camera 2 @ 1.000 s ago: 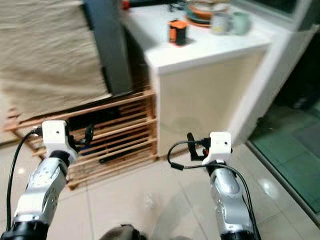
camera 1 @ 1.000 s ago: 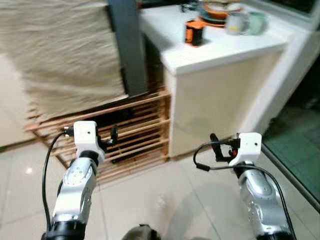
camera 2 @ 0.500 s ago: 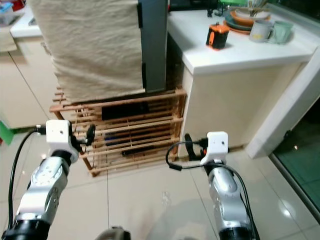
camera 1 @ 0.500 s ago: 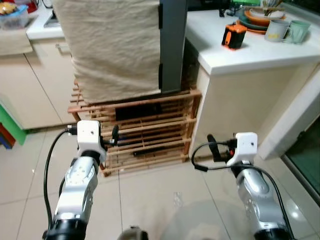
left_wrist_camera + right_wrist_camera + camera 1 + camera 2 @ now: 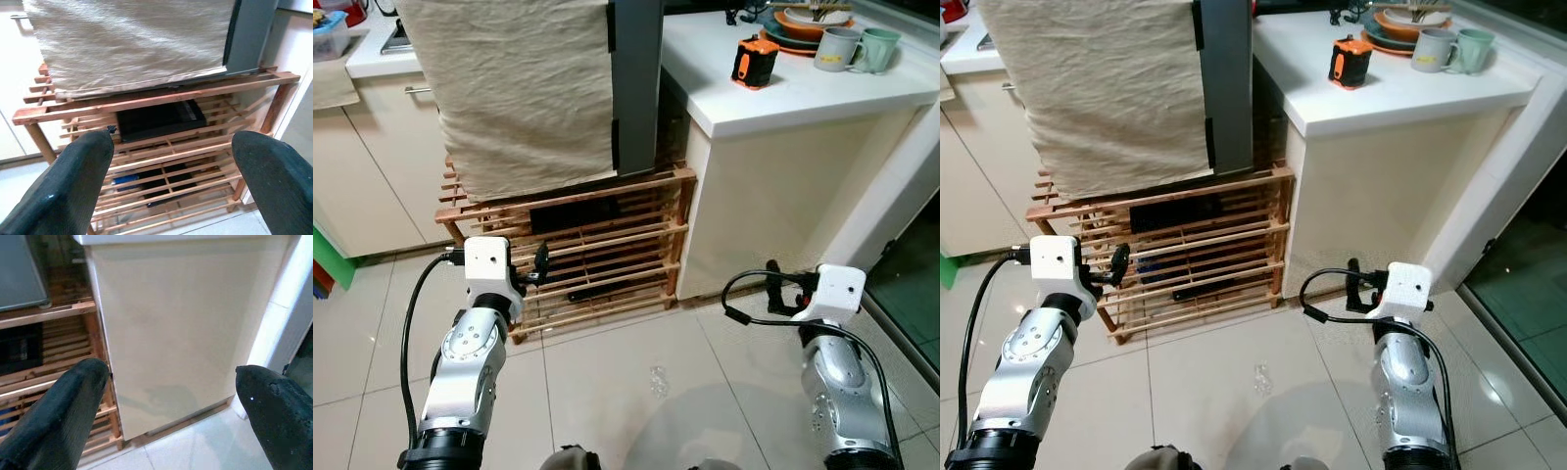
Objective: Restocking fridge
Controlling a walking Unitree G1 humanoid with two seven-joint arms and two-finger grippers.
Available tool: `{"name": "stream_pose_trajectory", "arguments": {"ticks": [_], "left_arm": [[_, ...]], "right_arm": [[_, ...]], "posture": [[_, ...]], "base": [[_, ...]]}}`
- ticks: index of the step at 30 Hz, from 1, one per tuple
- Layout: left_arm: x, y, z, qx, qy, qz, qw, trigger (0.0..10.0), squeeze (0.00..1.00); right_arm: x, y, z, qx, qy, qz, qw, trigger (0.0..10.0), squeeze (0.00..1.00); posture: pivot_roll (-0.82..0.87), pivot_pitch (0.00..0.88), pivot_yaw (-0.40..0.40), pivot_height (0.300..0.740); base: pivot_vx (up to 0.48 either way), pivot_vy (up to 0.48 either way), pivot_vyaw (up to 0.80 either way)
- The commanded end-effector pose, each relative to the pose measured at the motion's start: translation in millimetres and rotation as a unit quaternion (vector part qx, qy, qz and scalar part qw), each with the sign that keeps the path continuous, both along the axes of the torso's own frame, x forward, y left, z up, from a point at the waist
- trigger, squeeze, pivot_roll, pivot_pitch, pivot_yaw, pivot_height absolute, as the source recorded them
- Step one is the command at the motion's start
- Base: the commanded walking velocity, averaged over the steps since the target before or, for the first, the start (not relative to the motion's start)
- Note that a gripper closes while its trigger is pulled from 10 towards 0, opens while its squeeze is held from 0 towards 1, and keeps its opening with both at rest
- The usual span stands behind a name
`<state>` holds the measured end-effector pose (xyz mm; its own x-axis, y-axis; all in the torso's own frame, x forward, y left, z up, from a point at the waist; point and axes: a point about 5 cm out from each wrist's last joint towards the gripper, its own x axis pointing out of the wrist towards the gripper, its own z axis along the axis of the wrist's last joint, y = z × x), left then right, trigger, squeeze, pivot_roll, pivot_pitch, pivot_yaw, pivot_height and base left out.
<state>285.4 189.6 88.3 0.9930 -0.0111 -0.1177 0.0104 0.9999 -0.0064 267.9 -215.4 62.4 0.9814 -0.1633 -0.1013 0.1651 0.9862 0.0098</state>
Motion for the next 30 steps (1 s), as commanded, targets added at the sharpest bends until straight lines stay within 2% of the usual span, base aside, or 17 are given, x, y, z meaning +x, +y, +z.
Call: {"name": "stream_pose_trajectory", "arguments": {"ticks": [1,5,7,10,11,12,23,30], "left_arm": [[1.1,1.0,7,0.005,-0.016,-0.001,1.0,10.0,1.0],[1.9,2.3,13,-0.007,-0.038,0.009,0.999,10.0,1.0],[2.2,3.3,12,-0.006,-0.034,0.012,0.999,10.0,1.0],[2.3,0.4,13,-0.028,-0.039,-0.004,0.999,10.0,1.0],[2.1,0.4,14,-0.022,-0.039,-0.006,0.999,10.0,0.0],[2.1,1.2,15,-0.011,-0.041,-0.003,0.999,10.0,0.0],[2.3,7.5,10,-0.033,-0.03,0.016,0.999,10.0,0.0],[3.3,8.8,9,-0.035,-0.027,0.021,0.999,10.0,0.0]], "right_arm": [[3.2,3.7,7,-0.003,-0.017,0.003,1.0,10.0,1.0],[3.2,19.2,11,0.042,-0.043,0.07,0.996,10.0,1.0],[3.8,23.7,12,0.022,-0.038,0.078,0.996,10.0,1.0],[5.2,27.1,7,0.005,-0.015,0.076,0.997,10.0,1.0],[5.2,28.4,6,0.002,-0.012,0.082,0.997,10.0,1.0],[5.0,28.9,6,-0.001,-0.01,0.085,0.996,10.0,0.0],[4.9,30.2,1,0.012,0.006,0.087,0.996,10.0,0.0],[8.9,27.2,0,-0.004,0.011,0.087,0.996,10.0,0.0]], "posture": [[-0.12,0.015,0.039,0.706],[-0.12,0.019,0.038,0.706],[-0.13,0.021,0.037,0.706],[-0.12,0.023,0.037,0.706],[-0.12,0.023,0.037,0.706],[-0.12,0.025,0.039,0.706],[-0.11,0.019,0.036,0.706],[-0.11,0.0,0.035,0.706]], "base": [[0.0,0.0,0.0],[0.0,0.0,0.0],[0.0,0.0,0.0],[0.0,0.0,0.0],[0.0,0.0,0.0],[0.0,0.0,0.0],[0.349,0.221,0.0],[0.347,0.323,0.0]]}}
